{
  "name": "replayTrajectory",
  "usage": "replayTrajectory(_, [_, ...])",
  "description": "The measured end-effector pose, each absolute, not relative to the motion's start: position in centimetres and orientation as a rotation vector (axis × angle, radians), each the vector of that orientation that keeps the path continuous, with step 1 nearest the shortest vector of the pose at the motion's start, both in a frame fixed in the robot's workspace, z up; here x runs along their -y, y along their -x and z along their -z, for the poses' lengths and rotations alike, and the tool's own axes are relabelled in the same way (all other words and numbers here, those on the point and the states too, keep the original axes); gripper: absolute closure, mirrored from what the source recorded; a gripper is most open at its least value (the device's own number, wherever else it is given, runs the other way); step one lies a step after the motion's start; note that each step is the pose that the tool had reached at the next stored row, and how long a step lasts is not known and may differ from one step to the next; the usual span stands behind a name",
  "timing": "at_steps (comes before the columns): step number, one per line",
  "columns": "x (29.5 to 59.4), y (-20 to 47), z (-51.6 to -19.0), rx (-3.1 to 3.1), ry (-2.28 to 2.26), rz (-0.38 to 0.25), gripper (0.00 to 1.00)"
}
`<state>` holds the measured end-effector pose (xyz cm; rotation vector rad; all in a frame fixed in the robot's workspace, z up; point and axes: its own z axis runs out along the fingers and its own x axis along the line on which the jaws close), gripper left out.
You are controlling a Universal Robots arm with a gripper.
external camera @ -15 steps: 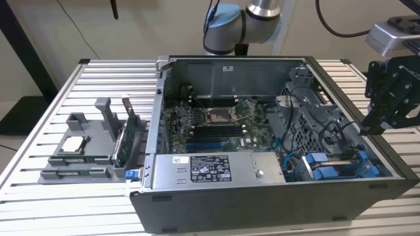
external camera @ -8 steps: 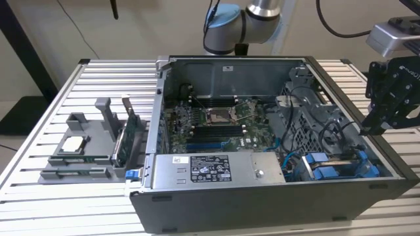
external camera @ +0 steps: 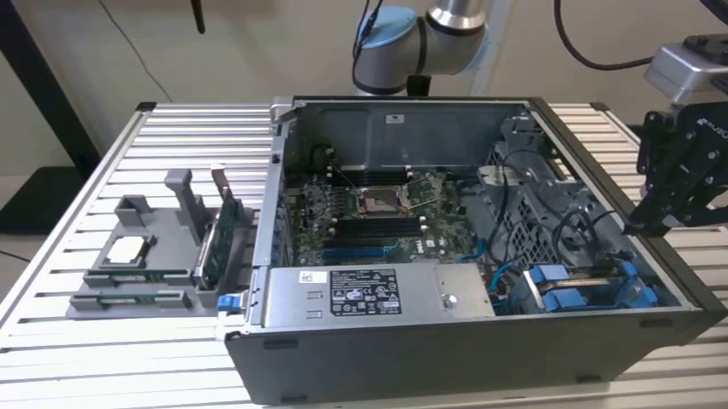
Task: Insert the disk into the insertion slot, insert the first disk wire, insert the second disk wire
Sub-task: 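Insert the second disk wire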
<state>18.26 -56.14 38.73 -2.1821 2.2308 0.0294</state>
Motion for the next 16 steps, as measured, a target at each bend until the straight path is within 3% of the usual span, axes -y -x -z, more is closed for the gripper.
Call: replayTrajectory(16, [55.4,-19.6,-37.9,-2.225,2.185,-0.072,0.73])
